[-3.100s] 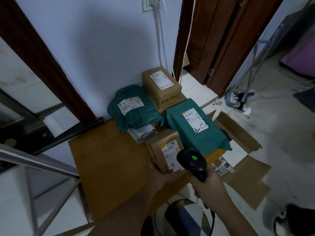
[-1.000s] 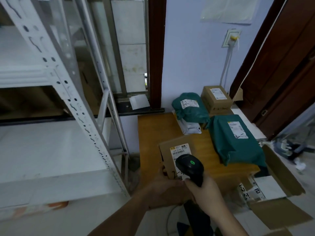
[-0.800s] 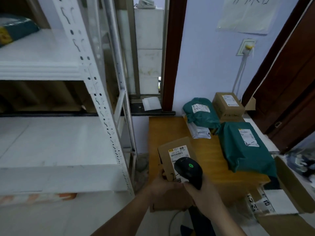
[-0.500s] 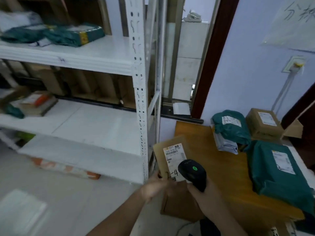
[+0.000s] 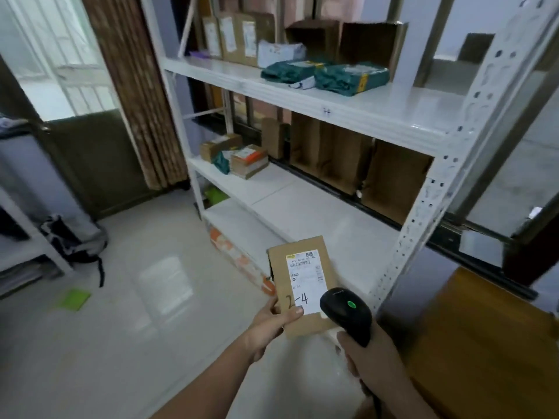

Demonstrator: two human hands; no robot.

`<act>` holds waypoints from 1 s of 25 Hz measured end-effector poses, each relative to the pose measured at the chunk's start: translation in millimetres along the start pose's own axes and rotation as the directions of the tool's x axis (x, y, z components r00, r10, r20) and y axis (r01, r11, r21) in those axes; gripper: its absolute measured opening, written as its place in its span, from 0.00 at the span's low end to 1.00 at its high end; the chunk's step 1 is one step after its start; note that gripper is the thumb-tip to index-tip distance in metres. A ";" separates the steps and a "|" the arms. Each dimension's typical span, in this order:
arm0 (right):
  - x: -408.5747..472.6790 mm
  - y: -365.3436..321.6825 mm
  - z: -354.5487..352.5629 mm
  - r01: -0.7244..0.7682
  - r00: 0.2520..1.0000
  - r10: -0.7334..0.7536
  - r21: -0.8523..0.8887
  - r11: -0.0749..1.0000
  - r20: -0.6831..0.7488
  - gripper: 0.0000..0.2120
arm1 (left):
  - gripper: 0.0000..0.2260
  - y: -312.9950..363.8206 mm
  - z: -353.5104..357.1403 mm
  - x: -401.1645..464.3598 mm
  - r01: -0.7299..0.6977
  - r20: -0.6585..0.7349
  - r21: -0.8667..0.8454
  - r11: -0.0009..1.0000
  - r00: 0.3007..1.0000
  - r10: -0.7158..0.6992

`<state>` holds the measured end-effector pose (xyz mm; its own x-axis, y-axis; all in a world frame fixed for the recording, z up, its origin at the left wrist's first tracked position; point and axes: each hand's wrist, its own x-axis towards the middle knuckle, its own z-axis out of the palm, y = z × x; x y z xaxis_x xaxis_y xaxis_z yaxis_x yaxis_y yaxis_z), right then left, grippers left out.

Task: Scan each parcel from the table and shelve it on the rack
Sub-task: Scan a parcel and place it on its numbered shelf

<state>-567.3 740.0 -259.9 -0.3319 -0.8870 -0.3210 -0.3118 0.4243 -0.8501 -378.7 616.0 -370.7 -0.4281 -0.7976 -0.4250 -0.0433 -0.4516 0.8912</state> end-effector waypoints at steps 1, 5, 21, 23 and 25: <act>8.8 -13.3 14.6 0.006 1.000 -0.006 0.011 1.000 0.015 0.05 | 0.35 7.2 -17.3 -1.8 -0.012 -0.030 -0.013 1.000 0.999 0.012; 49.0 -70.8 76.0 0.070 0.997 -0.070 -0.008 0.997 0.028 0.03 | 0.27 41.0 -93.9 6.2 -0.095 -0.177 -0.103 0.990 0.981 0.076; 250.8 -214.7 216.2 0.117 0.991 -0.120 0.053 0.992 0.067 0.09 | 0.21 157.7 -281.1 169.3 -0.049 -0.265 -0.116 0.992 0.964 0.017; 284.2 -232.5 226.6 0.118 0.990 -0.122 0.051 0.992 0.071 0.06 | 0.23 174.0 -299.5 197.0 -0.038 -0.281 -0.114 0.993 0.960 0.005; 315.4 -248.9 235.5 0.110 0.991 -0.114 0.049 0.993 0.076 0.06 | 0.24 189.4 -319.5 224.0 -0.035 -0.284 -0.120 0.992 0.959 0.000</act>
<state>-384.7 311.8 -247.8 -0.2254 -0.9408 -0.2531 -0.3024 0.3145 -0.8998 -194.4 224.1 -347.9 -0.1536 -0.8782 -0.4530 0.0808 -0.4681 0.8800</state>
